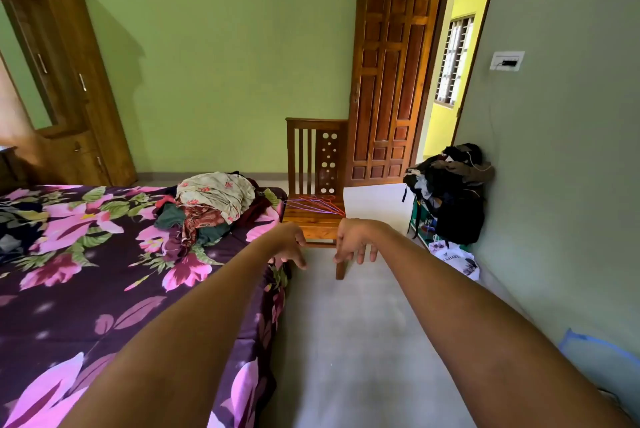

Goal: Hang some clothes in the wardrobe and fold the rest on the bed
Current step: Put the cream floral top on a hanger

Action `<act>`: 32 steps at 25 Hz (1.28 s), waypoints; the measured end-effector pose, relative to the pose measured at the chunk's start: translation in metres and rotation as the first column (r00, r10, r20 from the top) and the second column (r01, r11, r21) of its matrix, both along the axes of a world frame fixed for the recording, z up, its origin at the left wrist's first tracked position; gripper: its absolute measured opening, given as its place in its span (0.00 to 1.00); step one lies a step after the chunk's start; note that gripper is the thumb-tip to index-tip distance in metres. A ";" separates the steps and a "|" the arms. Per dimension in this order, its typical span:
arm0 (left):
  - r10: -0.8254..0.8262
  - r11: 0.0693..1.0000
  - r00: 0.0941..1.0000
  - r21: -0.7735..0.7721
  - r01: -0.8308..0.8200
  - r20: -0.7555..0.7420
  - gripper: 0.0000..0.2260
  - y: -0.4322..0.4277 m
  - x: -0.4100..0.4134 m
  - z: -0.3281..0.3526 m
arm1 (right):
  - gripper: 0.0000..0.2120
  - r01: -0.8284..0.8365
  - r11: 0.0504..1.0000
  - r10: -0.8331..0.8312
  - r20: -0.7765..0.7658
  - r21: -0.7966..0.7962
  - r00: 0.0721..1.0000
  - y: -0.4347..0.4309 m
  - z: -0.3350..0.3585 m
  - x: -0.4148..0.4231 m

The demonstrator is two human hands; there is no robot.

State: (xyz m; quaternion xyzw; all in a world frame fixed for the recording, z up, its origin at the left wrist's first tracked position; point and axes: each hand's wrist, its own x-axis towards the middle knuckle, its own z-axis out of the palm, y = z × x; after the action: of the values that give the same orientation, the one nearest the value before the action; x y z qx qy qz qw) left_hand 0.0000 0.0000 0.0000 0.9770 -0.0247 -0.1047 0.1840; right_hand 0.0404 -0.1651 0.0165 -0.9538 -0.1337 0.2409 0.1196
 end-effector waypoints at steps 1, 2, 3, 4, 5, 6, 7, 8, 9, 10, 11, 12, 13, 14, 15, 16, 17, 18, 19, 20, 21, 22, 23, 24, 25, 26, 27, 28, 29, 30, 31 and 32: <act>-0.001 1.000 1.000 -0.009 0.001 -0.021 0.26 0.003 0.001 0.001 | 0.18 -0.001 1.000 0.001 -0.005 0.001 1.000 0.001 -0.001 0.000; 0.002 1.000 1.000 -0.011 -0.002 -0.016 0.26 0.006 0.005 -0.001 | 0.17 0.010 1.000 -0.010 0.008 0.002 1.000 0.003 -0.003 0.002; 0.003 1.000 1.000 -0.006 -0.004 -0.029 0.26 0.010 0.009 -0.002 | 0.17 0.015 1.000 -0.015 0.003 0.002 1.000 0.003 -0.007 0.005; 0.005 1.000 0.999 -0.018 -0.005 -0.037 0.26 0.012 0.014 -0.004 | 0.17 0.026 1.000 -0.026 -0.006 0.007 1.000 0.004 -0.009 0.009; -0.005 1.000 0.999 -0.020 0.004 -0.045 0.26 0.013 0.021 -0.005 | 0.17 0.031 1.000 -0.031 -0.016 0.004 0.999 0.005 -0.012 0.016; -0.024 1.000 0.999 -0.010 0.024 -0.040 0.26 0.014 0.029 -0.006 | 0.17 0.031 1.000 -0.031 -0.016 0.004 0.999 0.006 -0.014 0.024; -0.041 0.999 0.999 0.007 0.041 -0.032 0.26 0.014 0.039 -0.007 | 0.17 0.027 1.000 -0.027 -0.013 0.004 1.000 0.007 -0.015 0.034; -0.043 0.999 0.999 0.016 0.043 -0.012 0.26 0.014 0.049 -0.007 | 0.17 0.025 1.000 -0.025 -0.013 0.003 1.000 0.009 -0.016 0.045; -0.036 0.999 0.999 0.028 0.036 -0.004 0.27 0.015 0.064 -0.009 | 0.17 0.023 1.000 -0.023 -0.009 0.007 1.000 0.009 -0.019 0.058; -0.026 0.999 1.000 0.032 0.026 0.015 0.27 0.015 0.080 -0.010 | 0.17 0.019 1.000 -0.019 -0.002 0.012 1.000 0.010 -0.021 0.074; -0.027 0.999 0.999 0.041 0.025 0.036 0.26 0.015 0.095 -0.011 | 0.18 0.011 1.000 -0.011 0.006 0.017 1.000 0.012 -0.023 0.089; -0.031 0.998 0.998 0.052 0.029 0.053 0.26 0.015 0.109 -0.011 | 0.18 0.001 1.000 -0.001 0.013 0.020 1.000 0.013 -0.023 0.103; -0.030 0.998 0.997 0.065 0.025 0.066 0.25 0.014 0.127 -0.013 | 0.19 -0.015 1.000 0.014 0.019 0.021 1.000 0.014 -0.023 0.121; -0.028 0.997 0.998 0.071 0.024 0.064 0.25 0.013 0.146 -0.014 | 0.20 -0.033 0.999 0.033 0.020 0.018 0.999 0.015 -0.022 0.140; -0.026 0.997 0.998 0.076 0.022 0.057 0.25 0.012 0.165 -0.013 | 0.20 -0.051 0.999 0.051 0.015 0.013 0.999 0.015 -0.021 0.161; -0.012 0.997 0.999 0.080 0.009 0.039 0.25 0.011 0.183 -0.010 | 0.21 -0.065 0.998 0.064 0.010 0.006 0.998 0.016 -0.019 0.180; -0.005 0.996 0.999 0.086 0.002 0.037 0.26 0.010 0.202 -0.008 | 0.21 -0.083 0.997 0.083 0.008 -0.001 0.997 0.017 -0.016 0.201; 0.007 0.997 0.999 0.079 -0.010 0.041 0.26 0.009 0.221 -0.005 | 0.20 -0.098 0.995 0.098 0.013 -0.007 0.995 0.018 -0.013 0.221; 0.021 0.998 0.999 0.062 -0.023 0.043 0.26 0.008 0.239 -0.002 | 0.19 -0.111 0.994 0.111 0.022 -0.007 0.994 0.019 -0.011 0.241; 0.028 0.999 0.998 0.043 -0.030 0.049 0.25 0.008 0.254 0.001 | 0.18 -0.121 0.993 0.121 0.036 0.001 0.992 0.021 -0.008 0.257; 0.030 0.999 0.998 0.040 -0.033 0.058 0.25 0.008 0.268 0.002 | 0.15 -0.134 0.991 0.134 0.056 0.011 0.989 0.023 -0.007 0.272; 0.034 0.998 0.998 0.049 -0.037 0.061 0.25 0.010 0.282 0.001 | 0.13 -0.147 0.989 0.145 0.073 0.019 0.987 0.026 -0.008 0.288; 0.041 0.997 0.998 0.061 -0.044 0.055 0.25 0.013 0.295 -0.001 | 0.12 -0.154 0.988 0.152 0.080 0.027 0.985 0.029 -0.010 0.303; 0.052 0.996 0.998 0.065 -0.055 0.043 0.25 0.017 0.310 -0.005 | 0.12 -0.161 0.987 0.158 0.076 0.031 0.985 0.033 -0.012 0.318; 0.059 0.996 0.998 0.067 -0.061 0.033 0.26 0.022 0.325 -0.009 | 0.12 -0.171 0.985 0.169 0.069 0.031 0.983 0.037 -0.015 0.333; 0.067 0.995 0.997 0.066 -0.069 0.024 0.26 0.026 0.339 -0.013 | 0.13 -0.181 0.983 0.179 0.060 0.030 0.982 0.041 -0.018 0.347; 0.073 0.995 0.997 0.064 -0.074 0.018 0.26 0.032 0.354 -0.018 | 0.14 -0.187 0.982 0.185 0.050 0.032 0.981 0.046 -0.021 0.361; 0.076 0.995 0.997 0.062 -0.077 0.016 0.25 0.037 0.366 -0.021 | 0.14 -0.190 0.981 0.188 0.043 0.037 0.981 0.050 -0.023 0.374; 0.081 0.995 0.997 0.055 -0.081 0.016 0.25 0.041 0.378 -0.025 | 0.14 -0.195 0.980 0.193 0.036 0.039 0.980 0.054 -0.026 0.386; 0.087 0.995 0.996 0.046 -0.088 0.019 0.25 0.046 0.394 -0.029 | 0.14 -0.204 0.978 0.203 0.032 0.042 0.979 0.060 -0.029 0.403; 0.096 0.995 0.995 0.036 -0.096 0.022 0.25 0.053 0.410 -0.032 | 0.14 -0.210 0.977 0.209 0.031 0.046 0.977 0.066 -0.032 0.420; 0.103 0.994 0.994 0.027 -0.104 0.021 0.25 0.060 0.427 -0.036 | 0.14 -0.212 0.976 0.211 0.030 0.052 0.977 0.073 -0.036 0.438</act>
State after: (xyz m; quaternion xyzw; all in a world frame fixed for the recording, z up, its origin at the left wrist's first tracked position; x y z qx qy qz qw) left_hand 0.4275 0.0601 -0.0359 0.9804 0.0256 -0.0858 0.1753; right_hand 0.4786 -0.0920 -0.0194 -0.9334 -0.2423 0.2370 0.1175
